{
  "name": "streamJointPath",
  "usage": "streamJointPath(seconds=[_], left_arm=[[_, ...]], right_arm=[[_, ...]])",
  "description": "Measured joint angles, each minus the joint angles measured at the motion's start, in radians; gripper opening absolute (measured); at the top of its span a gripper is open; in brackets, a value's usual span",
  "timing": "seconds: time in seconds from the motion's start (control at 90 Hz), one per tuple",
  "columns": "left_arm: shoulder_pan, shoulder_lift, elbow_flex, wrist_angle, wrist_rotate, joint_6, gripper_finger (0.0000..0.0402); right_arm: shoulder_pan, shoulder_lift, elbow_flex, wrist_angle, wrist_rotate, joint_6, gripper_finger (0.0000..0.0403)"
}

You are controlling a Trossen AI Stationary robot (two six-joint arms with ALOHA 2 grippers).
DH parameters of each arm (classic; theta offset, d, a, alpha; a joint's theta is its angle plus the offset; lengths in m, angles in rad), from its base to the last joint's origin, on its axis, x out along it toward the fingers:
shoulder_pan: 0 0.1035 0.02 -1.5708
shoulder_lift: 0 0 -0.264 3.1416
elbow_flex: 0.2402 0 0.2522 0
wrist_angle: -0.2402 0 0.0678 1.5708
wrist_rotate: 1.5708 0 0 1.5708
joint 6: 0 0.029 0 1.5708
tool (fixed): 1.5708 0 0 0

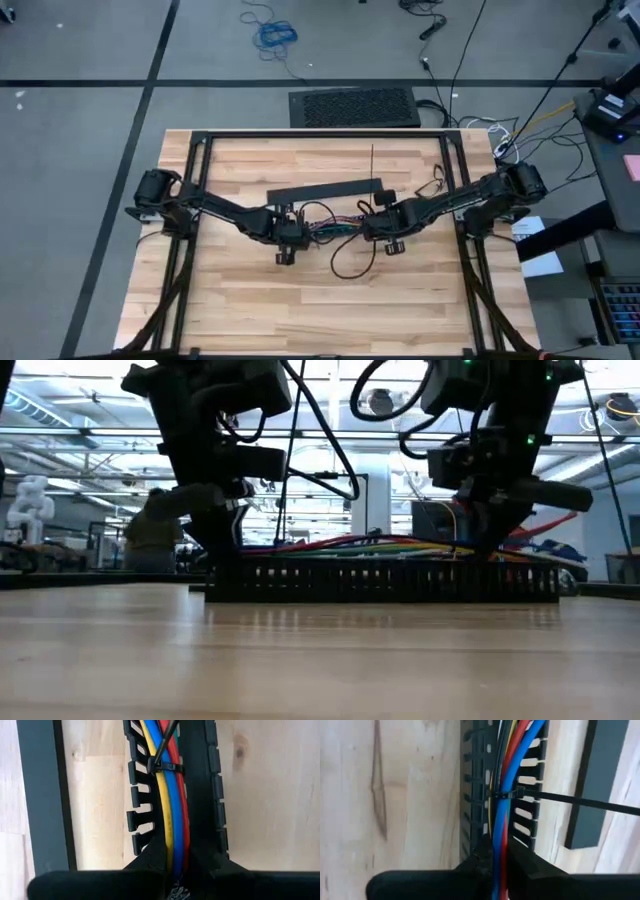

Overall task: Ziptie cables
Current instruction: Put the zip tied cables into the black cable duct

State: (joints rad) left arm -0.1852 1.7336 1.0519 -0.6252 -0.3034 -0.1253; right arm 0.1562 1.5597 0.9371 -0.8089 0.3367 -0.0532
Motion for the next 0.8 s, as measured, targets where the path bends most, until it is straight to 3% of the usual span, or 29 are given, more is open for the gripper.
streamJointPath(seconds=[0.122, 0.211, 0.367, 0.467, 0.8], left_arm=[[0.0, 0.0, 0.0, -0.005, -0.001, -0.02, 0.0039], [0.0, -0.001, 0.0, -0.018, 0.017, -0.028, 0.0041], [-0.001, -0.001, 0.0, -0.02, 0.045, -0.053, 0.0102], [-0.002, -0.001, 0.0, -0.019, 0.045, -0.053, 0.0117], [-0.012, -0.001, 0.0, -0.018, 0.046, -0.026, 0.0092]], right_arm=[[0.001, 0.0, 0.001, -0.001, 0.017, 0.012, 0.0035], [0.005, 0.0, 0.002, -0.008, 0.086, 0.008, 0.0055], [0.002, 0.0, 0.002, -0.008, 0.118, -0.02, 0.0081], [0.002, 0.0, 0.002, -0.009, 0.132, -0.023, 0.0089], [0.023, -0.002, 0.003, -0.074, 0.172, -0.042, 0.009]])
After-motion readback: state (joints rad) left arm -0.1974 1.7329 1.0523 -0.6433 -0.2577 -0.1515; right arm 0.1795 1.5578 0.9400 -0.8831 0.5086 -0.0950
